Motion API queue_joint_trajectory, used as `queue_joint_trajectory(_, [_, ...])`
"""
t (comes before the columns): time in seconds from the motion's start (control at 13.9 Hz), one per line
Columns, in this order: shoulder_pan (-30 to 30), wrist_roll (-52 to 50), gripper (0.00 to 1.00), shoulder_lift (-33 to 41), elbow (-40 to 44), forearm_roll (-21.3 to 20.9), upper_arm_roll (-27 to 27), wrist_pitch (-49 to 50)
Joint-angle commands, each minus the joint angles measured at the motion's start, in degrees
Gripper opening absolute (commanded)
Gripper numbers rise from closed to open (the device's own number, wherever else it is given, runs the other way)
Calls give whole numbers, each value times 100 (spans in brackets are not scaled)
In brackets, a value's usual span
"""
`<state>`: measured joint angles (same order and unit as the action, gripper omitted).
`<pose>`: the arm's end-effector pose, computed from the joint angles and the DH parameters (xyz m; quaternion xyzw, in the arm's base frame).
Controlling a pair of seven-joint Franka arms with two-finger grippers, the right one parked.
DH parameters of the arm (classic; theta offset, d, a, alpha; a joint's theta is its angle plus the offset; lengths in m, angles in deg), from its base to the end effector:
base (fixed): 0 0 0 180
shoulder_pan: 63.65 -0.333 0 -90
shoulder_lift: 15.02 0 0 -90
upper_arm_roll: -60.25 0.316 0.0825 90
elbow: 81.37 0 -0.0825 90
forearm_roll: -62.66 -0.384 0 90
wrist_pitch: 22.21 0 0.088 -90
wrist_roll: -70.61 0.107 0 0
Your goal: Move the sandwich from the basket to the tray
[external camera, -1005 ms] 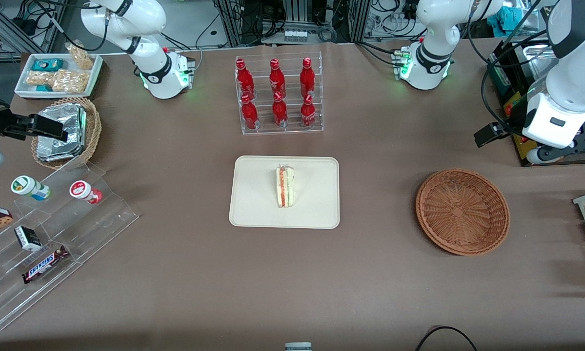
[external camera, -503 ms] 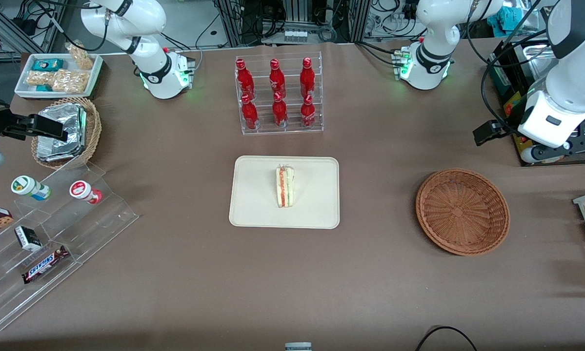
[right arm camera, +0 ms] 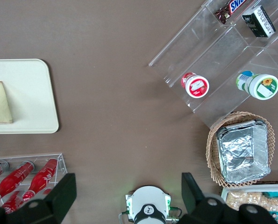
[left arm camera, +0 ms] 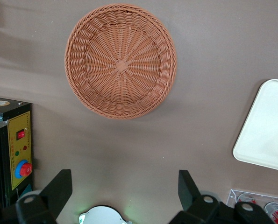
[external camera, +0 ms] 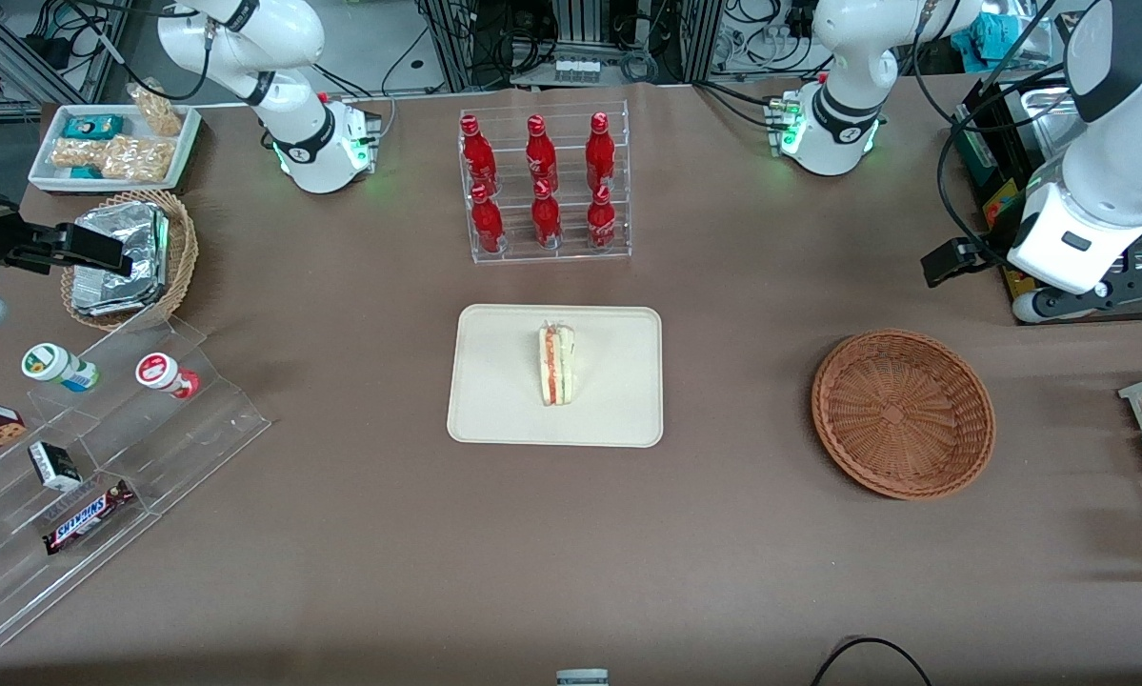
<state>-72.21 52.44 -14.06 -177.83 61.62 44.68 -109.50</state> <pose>0.5354 -0.0649 0.5769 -0.9926 -0.0969 0.0677 0.0267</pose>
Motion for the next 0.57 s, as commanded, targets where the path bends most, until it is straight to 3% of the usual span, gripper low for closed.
queue_joint_trajectory(0.0, [-41,129,100,-34,39,-71,-42,-60])
queue_joint_trajectory(0.22, [29,147,100,-96,83,-466,-103,-200])
queue_joint_trajectory(0.5, [116,402,100,-114,92,-458,-121,-174])
